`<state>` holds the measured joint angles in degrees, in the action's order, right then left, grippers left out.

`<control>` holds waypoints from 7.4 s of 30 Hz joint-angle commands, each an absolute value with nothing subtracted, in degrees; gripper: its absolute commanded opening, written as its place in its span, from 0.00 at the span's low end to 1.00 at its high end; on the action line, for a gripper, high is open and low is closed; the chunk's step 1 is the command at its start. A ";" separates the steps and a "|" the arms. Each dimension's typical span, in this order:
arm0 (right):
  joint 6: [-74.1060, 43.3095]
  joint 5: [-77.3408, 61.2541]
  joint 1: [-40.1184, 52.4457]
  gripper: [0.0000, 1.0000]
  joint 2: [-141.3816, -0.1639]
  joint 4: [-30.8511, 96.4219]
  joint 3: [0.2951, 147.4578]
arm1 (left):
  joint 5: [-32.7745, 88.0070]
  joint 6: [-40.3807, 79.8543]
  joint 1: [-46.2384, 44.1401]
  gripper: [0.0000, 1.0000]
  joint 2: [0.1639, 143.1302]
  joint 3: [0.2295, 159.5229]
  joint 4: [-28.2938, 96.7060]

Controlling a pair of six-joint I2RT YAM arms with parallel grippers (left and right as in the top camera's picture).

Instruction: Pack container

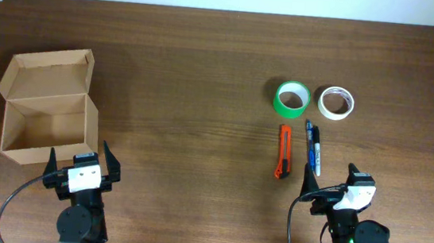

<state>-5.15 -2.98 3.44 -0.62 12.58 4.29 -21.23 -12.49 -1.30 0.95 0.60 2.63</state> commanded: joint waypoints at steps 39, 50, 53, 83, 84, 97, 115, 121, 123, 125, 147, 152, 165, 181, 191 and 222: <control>-4.93 -2.52 3.25 0.99 -0.14 12.40 3.73 | -20.78 -12.95 -0.95 1.00 0.62 0.51 3.09; -4.93 -2.50 3.25 0.99 -0.14 12.40 3.73 | -20.78 -12.95 -0.95 1.00 0.62 0.51 3.09; -4.93 -2.52 3.25 0.99 -0.14 12.40 3.73 | -20.75 -12.95 -0.95 1.00 0.62 0.51 3.09; -4.97 -2.55 3.25 0.99 -0.14 11.31 3.75 | 20.27 14.57 -0.99 1.00 0.62 4.80 2.26; -4.95 -4.12 3.25 0.99 -0.14 11.38 3.75 | 20.40 18.63 -0.99 1.00 0.62 5.28 2.00; -12.32 -13.06 3.25 0.99 -2.66 14.66 10.81 | 15.22 22.63 -0.93 1.00 8.93 17.89 3.33; 1.10 -11.14 -19.70 0.99 -76.44 69.71 99.55 | 40.10 1.45 15.88 1.00 94.26 106.67 51.68; 1.08 -12.47 -20.75 0.99 -85.32 74.46 105.12 | 41.08 1.28 17.65 1.00 99.81 108.14 55.96; 1.04 -12.51 -20.64 0.99 -87.00 75.31 105.12 | 40.77 -0.47 17.65 1.00 100.84 108.09 58.35; 1.04 -13.98 -20.67 0.99 -88.42 75.20 105.12 | 40.03 -0.93 17.65 0.99 101.65 108.03 59.72; -1.08 -15.42 -20.67 0.99 -94.04 80.14 104.40 | -8.73 -2.44 4.64 0.66 104.22 104.57 79.22; -1.08 -15.42 -20.64 0.99 -94.04 80.14 104.40 | -8.34 -2.42 5.67 0.65 104.22 95.55 75.90; -1.08 -15.40 -20.67 0.99 -94.04 79.72 104.36 | -8.01 -2.39 10.59 0.66 104.25 81.78 67.22; -1.10 -15.42 -20.64 0.99 -94.04 77.58 104.05 | -3.62 -2.37 14.33 0.59 104.25 78.59 64.42; -1.67 -15.42 -20.67 0.99 -94.30 77.45 104.05 | -3.64 0.40 14.31 0.02 104.25 74.54 61.23; -13.72 3.11 -20.64 0.99 -73.21 86.83 112.64 | 4.80 20.18 -20.88 0.02 104.25 117.93 83.11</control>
